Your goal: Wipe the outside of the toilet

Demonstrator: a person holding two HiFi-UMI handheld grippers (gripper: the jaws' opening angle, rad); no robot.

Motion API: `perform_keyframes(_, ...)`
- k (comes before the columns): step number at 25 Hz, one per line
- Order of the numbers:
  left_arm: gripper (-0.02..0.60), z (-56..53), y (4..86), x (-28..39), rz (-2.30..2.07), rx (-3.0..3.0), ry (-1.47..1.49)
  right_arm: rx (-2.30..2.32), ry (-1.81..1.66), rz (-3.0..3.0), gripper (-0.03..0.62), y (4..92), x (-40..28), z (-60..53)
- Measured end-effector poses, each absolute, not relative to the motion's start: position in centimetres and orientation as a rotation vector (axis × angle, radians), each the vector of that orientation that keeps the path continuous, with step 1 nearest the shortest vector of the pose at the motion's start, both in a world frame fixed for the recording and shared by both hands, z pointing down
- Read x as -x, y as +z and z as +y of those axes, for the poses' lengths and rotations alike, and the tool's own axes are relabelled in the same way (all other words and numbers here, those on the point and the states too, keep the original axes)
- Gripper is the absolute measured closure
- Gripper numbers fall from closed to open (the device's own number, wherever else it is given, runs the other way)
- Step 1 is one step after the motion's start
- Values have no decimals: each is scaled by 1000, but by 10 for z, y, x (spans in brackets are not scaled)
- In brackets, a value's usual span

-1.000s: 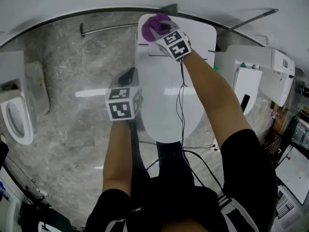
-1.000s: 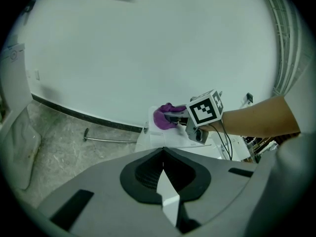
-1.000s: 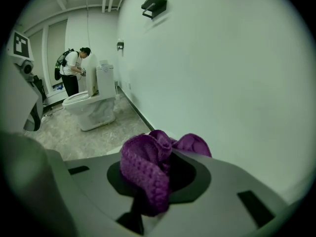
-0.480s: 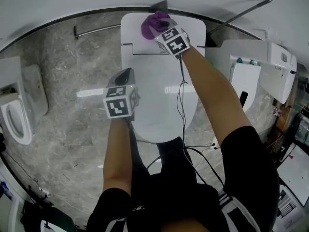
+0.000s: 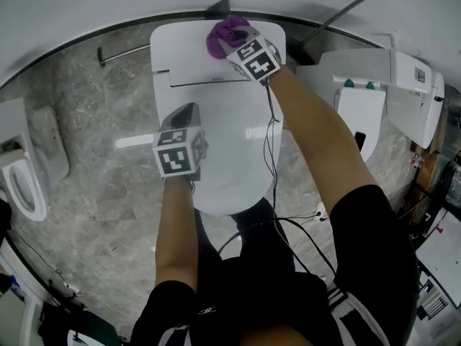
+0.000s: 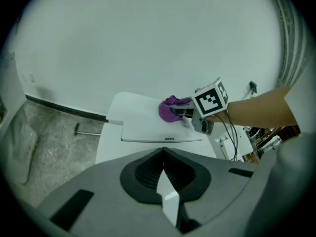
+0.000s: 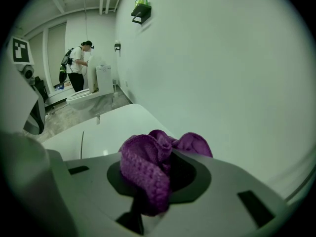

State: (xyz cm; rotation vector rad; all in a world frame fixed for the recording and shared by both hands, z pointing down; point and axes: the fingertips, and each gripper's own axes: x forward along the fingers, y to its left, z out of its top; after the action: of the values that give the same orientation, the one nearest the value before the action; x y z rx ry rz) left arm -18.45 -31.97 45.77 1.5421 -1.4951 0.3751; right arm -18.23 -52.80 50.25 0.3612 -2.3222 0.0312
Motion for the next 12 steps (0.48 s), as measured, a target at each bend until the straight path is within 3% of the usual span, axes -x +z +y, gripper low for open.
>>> perform_keyframes(12, 574, -344, 464, 117, -1461, -1597, 412, -422, 41, -2332, 503, 503, 110, -552)
